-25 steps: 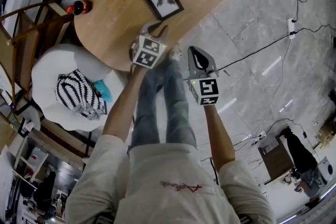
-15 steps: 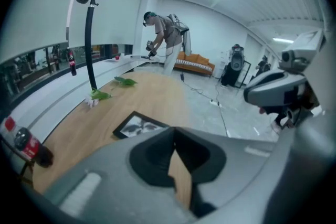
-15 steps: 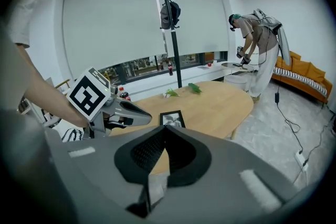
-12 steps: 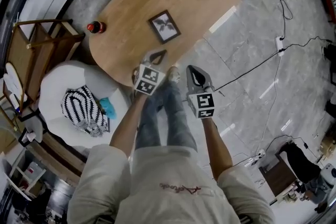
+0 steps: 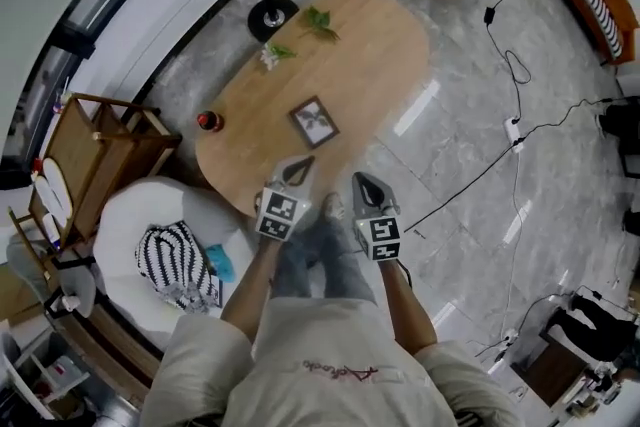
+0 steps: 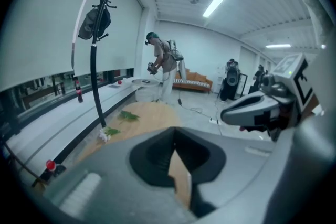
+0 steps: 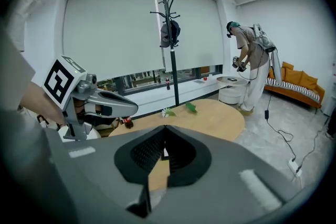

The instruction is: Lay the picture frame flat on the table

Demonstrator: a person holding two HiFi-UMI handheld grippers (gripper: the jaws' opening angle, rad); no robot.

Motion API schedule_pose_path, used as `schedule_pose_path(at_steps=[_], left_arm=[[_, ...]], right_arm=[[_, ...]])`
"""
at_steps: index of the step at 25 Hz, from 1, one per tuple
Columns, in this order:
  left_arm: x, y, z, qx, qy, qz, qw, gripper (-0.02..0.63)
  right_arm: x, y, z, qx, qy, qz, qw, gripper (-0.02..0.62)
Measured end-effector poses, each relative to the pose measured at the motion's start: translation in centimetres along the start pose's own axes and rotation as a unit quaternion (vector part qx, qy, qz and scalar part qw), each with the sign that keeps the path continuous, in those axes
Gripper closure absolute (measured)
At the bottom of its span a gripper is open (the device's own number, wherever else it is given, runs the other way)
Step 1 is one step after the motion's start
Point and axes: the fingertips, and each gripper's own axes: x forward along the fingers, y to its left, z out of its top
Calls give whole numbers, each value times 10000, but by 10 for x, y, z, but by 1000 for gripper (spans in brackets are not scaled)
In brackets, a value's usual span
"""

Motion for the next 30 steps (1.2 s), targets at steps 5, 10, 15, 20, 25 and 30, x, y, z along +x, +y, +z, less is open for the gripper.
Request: schedule_pose_path(at_steps=[5, 10, 15, 20, 25, 30], left_arm=[[-30, -2, 50, 81, -257, 69, 9996, 604], [-65, -8, 92, 156, -484, 170, 9986, 604], [-95, -12, 126, 148, -762, 309, 9965, 604], [-121, -12, 151, 231, -912, 444, 9946, 604], [-137, -8, 173, 311, -1098, 556, 9919, 604], [-142, -10, 187, 382, -1241, 606, 9897, 604]], right_arm=[[-22, -1, 41, -27, -271, -163, 9995, 592], [-48, 9, 71, -73, -371, -183, 9991, 592], [-69, 13, 96, -213, -620, -200, 9976, 592], [-88, 17, 125, -320, -857, -221, 9956, 592], [-99, 16, 149, -432, -1084, -257, 9928, 592], [-108, 12, 163, -467, -1240, -283, 9908, 592]])
